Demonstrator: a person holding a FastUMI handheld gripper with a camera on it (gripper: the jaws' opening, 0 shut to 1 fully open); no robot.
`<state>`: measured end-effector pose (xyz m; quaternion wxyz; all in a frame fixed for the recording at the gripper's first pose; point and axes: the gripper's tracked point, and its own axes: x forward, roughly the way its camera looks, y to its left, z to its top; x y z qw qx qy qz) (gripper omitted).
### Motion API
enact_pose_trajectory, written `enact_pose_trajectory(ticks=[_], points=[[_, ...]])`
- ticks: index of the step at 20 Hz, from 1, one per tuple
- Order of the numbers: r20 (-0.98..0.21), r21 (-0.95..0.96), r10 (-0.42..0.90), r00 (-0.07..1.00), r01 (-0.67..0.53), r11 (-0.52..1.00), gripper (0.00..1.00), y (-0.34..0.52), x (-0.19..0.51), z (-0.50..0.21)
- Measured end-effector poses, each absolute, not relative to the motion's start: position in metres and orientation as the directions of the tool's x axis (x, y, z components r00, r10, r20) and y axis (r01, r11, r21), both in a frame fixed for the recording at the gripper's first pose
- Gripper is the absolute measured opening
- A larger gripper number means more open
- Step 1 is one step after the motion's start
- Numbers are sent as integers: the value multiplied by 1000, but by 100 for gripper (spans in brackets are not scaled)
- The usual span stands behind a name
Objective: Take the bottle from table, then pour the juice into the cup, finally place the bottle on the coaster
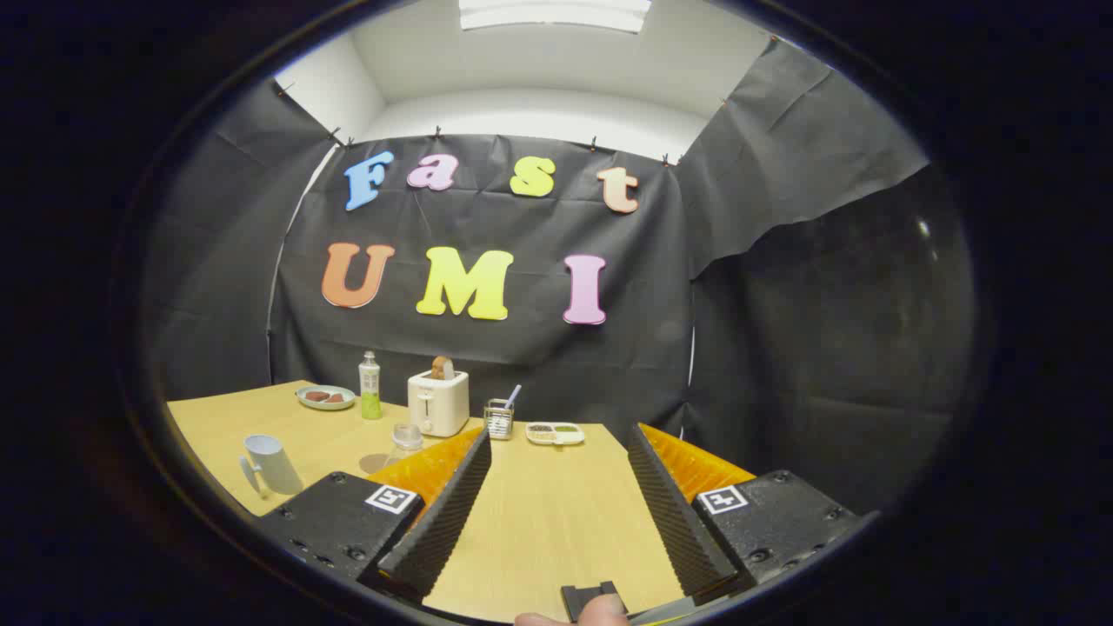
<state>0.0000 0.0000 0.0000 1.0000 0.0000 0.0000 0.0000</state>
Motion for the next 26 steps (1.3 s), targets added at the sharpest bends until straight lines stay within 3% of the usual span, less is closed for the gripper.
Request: enact_pose_trajectory(ticks=[26], points=[[-48,20,121,992,-120,993,100,47,-7,-18]])
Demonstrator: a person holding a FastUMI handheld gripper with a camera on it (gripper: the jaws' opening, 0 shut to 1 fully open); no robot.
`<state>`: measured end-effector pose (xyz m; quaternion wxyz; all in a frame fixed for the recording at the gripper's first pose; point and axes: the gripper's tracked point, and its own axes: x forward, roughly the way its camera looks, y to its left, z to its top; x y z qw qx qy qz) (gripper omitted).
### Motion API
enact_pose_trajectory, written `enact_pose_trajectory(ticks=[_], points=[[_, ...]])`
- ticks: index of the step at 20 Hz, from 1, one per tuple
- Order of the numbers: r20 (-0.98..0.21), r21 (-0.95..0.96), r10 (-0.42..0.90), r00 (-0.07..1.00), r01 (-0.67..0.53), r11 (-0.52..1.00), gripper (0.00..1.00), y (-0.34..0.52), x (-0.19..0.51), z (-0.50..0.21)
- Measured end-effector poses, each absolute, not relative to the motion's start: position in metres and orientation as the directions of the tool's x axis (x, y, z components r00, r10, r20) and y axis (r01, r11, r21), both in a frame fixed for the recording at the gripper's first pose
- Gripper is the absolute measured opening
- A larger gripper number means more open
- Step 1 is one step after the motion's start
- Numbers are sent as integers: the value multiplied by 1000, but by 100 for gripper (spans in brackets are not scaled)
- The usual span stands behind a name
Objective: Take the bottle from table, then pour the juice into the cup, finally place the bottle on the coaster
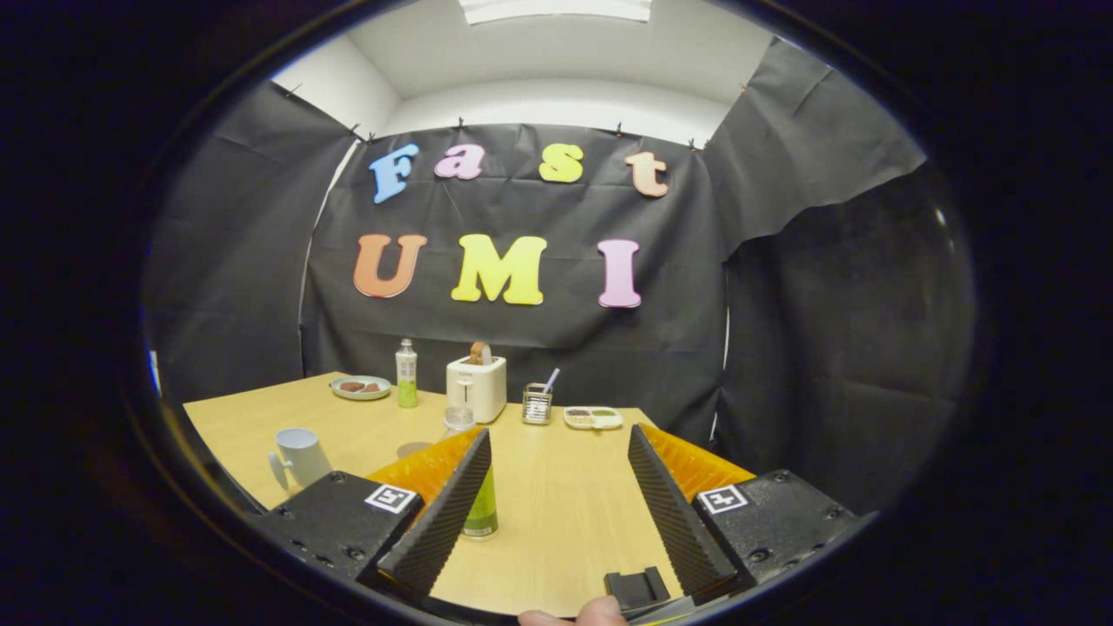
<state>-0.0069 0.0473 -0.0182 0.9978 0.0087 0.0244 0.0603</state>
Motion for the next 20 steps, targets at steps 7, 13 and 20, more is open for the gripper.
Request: enact_pose_trajectory(ticks=[7,13,20], points=[[-76,71,186,980,-181,981,100,77,-5,-46],[-159,90,232,960,-220,971,100,122,9,-98],[-200,111,204,958,-185,977,100,141,36,-125]])
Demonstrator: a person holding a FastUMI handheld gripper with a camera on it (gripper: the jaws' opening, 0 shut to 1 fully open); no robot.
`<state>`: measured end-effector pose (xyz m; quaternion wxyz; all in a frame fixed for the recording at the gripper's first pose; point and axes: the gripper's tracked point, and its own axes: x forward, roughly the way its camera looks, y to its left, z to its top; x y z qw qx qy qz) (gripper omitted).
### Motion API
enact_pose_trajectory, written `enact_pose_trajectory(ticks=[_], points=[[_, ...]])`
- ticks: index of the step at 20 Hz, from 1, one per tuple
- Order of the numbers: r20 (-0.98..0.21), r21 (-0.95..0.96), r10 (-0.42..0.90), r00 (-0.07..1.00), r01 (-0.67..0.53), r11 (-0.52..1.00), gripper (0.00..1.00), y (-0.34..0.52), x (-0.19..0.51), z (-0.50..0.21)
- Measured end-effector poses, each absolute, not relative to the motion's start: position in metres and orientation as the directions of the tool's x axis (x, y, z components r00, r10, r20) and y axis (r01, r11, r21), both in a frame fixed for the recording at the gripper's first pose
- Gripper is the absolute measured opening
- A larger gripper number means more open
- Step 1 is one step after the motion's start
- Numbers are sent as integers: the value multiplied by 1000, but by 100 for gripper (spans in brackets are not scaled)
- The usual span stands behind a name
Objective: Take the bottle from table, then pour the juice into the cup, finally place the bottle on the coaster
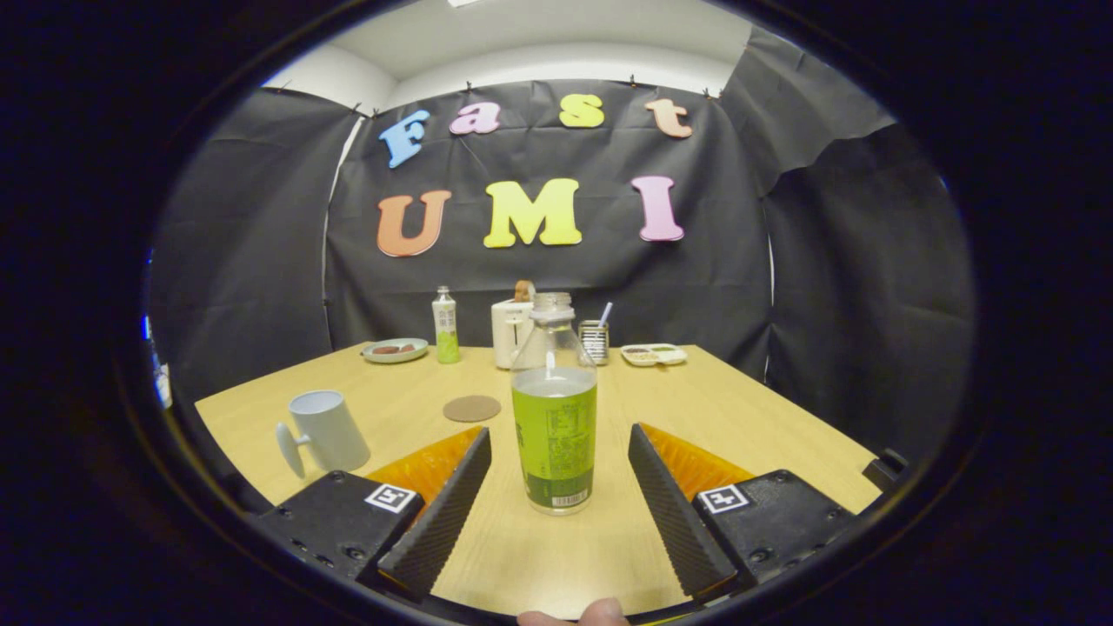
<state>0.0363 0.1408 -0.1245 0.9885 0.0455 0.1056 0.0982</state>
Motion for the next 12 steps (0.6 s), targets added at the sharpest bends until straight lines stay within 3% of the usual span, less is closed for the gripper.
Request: enact_pose_trajectory(ticks=[12], points=[[-255,146,152,955,-117,982,100,161,95,-137]])
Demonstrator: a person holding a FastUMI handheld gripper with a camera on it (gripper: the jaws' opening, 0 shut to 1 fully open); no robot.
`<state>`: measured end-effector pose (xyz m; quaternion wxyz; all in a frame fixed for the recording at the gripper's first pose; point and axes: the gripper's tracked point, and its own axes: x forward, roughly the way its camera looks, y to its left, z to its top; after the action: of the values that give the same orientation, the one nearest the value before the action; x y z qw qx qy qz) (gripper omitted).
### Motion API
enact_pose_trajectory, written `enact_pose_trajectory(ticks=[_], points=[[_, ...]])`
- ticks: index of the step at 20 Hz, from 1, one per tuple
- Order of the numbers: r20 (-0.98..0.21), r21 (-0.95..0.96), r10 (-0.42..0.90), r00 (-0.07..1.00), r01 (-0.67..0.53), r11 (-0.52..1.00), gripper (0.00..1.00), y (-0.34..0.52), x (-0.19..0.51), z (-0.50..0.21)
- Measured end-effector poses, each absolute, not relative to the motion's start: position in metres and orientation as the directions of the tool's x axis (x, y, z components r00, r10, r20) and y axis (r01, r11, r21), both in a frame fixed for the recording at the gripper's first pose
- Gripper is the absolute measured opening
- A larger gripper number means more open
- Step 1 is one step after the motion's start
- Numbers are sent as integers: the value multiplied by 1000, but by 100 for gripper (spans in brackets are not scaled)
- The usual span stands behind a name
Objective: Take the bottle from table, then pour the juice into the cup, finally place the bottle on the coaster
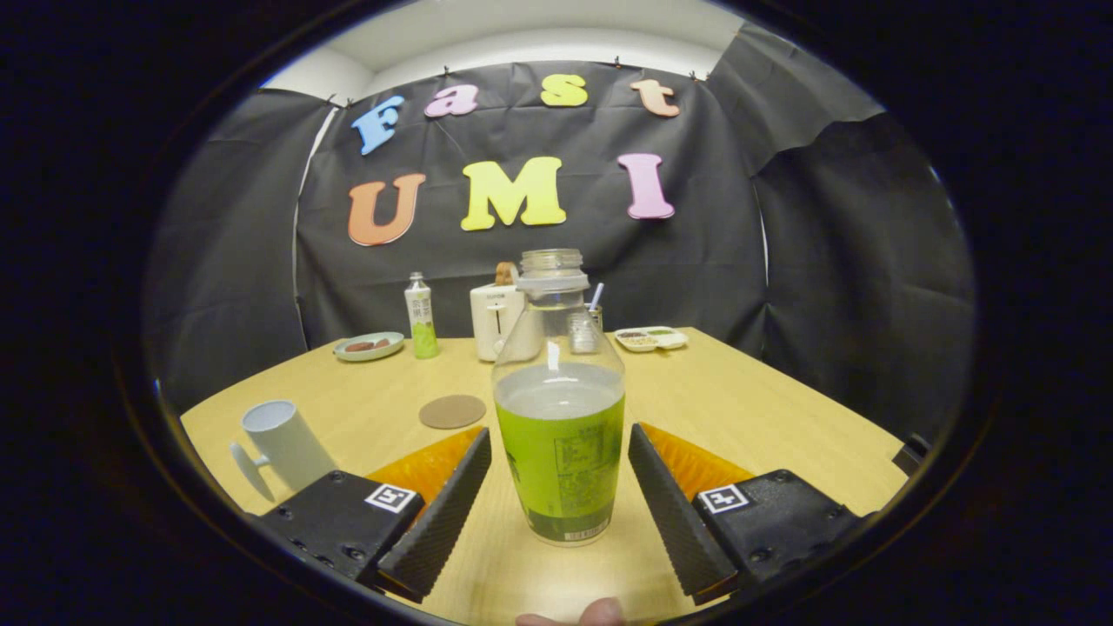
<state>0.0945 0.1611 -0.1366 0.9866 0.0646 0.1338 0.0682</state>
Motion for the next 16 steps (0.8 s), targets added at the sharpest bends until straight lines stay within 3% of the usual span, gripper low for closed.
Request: enact_pose_trajectory(ticks=[4,8,16], points=[[-277,173,142,950,-96,980,98,165,101,-140],[-285,153,128,950,-86,984,84,167,101,-138],[-248,-93,117,962,-144,985,76,191,108,-105]])
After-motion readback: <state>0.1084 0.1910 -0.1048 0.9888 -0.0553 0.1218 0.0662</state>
